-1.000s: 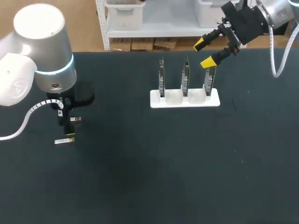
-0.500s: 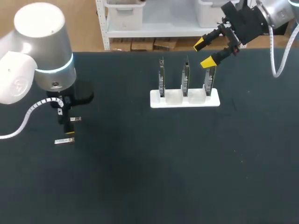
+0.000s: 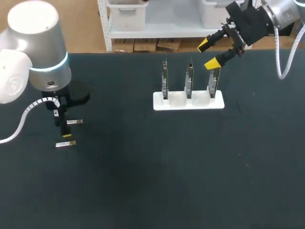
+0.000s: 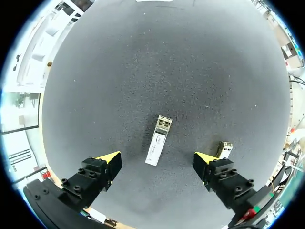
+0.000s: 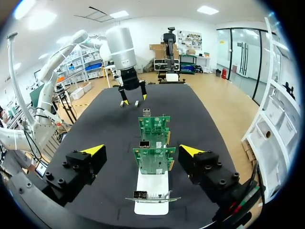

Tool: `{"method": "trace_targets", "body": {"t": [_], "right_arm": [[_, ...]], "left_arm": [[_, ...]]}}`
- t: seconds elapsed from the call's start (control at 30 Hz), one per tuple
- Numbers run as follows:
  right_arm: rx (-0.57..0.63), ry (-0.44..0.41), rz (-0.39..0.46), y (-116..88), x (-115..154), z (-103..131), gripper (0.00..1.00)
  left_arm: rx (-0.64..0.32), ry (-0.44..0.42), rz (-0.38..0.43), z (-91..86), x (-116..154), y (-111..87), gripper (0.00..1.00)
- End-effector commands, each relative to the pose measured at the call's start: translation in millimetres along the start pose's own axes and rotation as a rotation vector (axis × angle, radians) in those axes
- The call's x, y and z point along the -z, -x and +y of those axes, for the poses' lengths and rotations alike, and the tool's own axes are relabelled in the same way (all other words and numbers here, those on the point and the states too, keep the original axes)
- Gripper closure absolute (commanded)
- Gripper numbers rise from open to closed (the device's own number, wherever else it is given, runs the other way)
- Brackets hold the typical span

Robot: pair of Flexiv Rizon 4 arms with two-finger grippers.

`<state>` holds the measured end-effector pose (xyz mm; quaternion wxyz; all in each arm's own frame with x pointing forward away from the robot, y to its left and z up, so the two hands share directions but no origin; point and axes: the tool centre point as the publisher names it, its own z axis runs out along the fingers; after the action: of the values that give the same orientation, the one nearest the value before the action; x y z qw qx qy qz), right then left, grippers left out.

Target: Pick up the optical module with the left hand, and insert it into the network port with the right hand.

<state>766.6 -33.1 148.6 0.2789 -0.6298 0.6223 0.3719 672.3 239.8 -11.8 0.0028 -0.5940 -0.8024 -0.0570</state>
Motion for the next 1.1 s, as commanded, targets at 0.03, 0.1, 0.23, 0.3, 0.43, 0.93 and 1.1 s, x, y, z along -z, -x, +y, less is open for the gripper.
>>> {"method": "trace_targets", "body": {"t": [0.03,0.1,0.23,0.3,0.43,0.93,1.1], "right_arm": [[0.001,-0.004,0.0,-0.2,-0.1,1.6,0.0],[0.001,-0.004,0.0,-0.2,-0.1,1.6,0.0],[0.001,-0.004,0.0,-0.2,-0.1,1.6,0.0],[0.001,-0.004,0.0,-0.2,-0.1,1.6,0.0],[0.001,-0.004,0.0,-0.2,-0.1,1.6,0.0],[0.001,-0.004,0.0,-0.2,-0.1,1.6,0.0],[0.001,-0.004,0.0,-0.2,-0.1,1.6,0.0]], "left_arm": [[-0.002,-0.008,0.001,2.0,-1.5,1.7,0.0],[-0.005,-0.008,-0.001,1.4,-1.5,3.0,0.0],[-0.01,-0.01,-0.004,1.1,-1.8,5.4,0.0],[-0.012,-0.011,-0.004,1.0,-2.2,6.0,0.0],[-0.015,-0.013,-0.004,1.0,-2.5,6.5,0.0],[-0.031,-0.022,-0.002,-0.5,-5.6,10.9,0.0],[-0.03,-0.023,-0.001,0.2,-5.9,10.6,0.0]]}}
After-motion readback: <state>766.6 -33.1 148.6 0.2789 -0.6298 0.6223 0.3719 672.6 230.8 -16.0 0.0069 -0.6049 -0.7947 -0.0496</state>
